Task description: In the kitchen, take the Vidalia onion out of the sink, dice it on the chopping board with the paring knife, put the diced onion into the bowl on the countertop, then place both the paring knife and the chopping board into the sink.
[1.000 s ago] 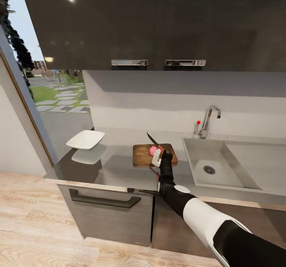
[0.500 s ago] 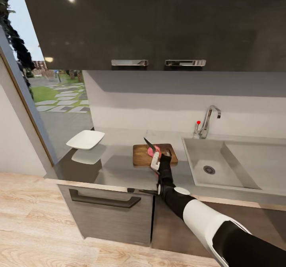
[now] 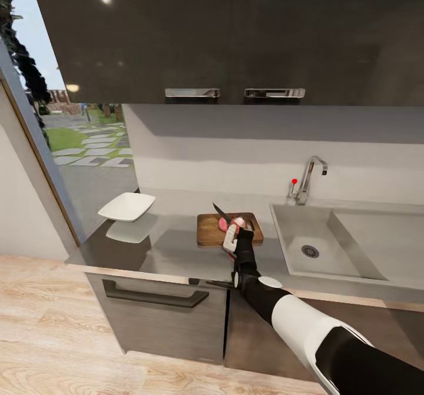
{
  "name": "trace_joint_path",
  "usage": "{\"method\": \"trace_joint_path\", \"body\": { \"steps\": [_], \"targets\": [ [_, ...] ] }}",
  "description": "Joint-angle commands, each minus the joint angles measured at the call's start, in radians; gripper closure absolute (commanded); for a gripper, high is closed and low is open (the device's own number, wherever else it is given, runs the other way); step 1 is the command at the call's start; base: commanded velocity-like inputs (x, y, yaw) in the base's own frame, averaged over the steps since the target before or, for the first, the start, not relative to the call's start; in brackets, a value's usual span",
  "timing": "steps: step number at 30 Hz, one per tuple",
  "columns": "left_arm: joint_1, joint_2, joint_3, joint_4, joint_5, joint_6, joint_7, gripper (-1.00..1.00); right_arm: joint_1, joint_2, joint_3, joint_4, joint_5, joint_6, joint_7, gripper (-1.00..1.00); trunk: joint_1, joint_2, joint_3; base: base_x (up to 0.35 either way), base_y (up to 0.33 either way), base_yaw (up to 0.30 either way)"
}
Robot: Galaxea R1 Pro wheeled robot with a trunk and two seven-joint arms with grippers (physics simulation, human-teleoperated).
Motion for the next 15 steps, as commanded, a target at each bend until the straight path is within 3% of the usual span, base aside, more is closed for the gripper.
{"method": "trace_joint_path", "body": {
  "steps": [1, 15],
  "targets": [
    [-0.002, -0.001, -0.008, 0.004, 0.008, -0.007, 0.0, -1.0, -0.001, -0.001, 0.002, 0.036, -0.014, 0.003, -0.002, 1.0, 0.0, -0.001, -0.001, 0.0, 0.0, 0.0],
    [-0.002, -0.001, -0.008, 0.004, 0.008, -0.007, 0.0, -1.0, -0.001, -0.004, 0.002, 0.034, -0.014, 0.003, -0.004, 1.0, 0.0, -0.001, -0.001, 0.0, 0.0, 0.0]
  ]
}}
